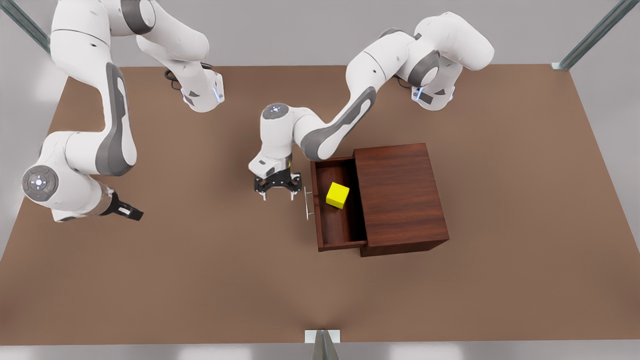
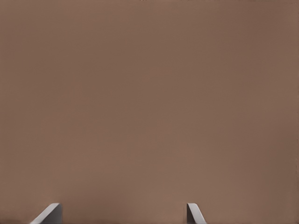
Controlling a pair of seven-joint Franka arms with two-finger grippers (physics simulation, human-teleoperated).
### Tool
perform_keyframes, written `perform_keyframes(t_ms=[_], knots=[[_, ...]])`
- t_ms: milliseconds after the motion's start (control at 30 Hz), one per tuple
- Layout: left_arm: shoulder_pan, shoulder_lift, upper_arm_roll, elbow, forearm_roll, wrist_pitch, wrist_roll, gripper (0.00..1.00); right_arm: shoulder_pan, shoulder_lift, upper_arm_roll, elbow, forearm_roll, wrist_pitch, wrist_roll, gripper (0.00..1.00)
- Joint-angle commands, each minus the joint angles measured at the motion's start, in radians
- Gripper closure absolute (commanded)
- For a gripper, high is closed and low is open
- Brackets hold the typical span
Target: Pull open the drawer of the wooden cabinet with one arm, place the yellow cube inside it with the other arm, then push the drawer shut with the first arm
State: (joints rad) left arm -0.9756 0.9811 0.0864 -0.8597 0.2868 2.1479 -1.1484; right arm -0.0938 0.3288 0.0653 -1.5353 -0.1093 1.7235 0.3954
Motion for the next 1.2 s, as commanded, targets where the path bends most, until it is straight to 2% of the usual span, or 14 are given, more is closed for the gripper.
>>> perform_keyframes(t_ms=[0,167,300,700,900,1167], knots=[[-0.002,0.013,0.013,0.001,0.006,0.084,-0.464,0.0,0.085,0.004,-0.116,0.026,0.071,-0.024,-0.46,0.0],[-0.002,0.041,0.015,-0.002,0.071,0.075,-0.442,0.0,0.068,0.006,-0.111,0.04,0.068,-0.027,-0.475,0.0],[0.0,0.039,0.013,-0.005,0.069,-0.033,-0.318,0.0,0.069,0.007,-0.113,0.04,0.066,-0.027,-0.467,0.0],[-0.012,0.047,0.006,-0.035,0.075,-0.151,-0.189,0.0,0.072,0.009,-0.111,0.04,0.066,-0.027,-0.46,0.0],[-0.012,0.033,0.004,-0.041,0.058,-0.275,-0.168,0.0,0.072,0.01,-0.111,0.04,0.066,-0.027,-0.46,0.0],[0.02,0.01,0.004,-0.062,0.009,-0.303,-0.105,0.0,0.072,0.012,-0.11,0.04,0.065,-0.027,-0.452,0.0]])
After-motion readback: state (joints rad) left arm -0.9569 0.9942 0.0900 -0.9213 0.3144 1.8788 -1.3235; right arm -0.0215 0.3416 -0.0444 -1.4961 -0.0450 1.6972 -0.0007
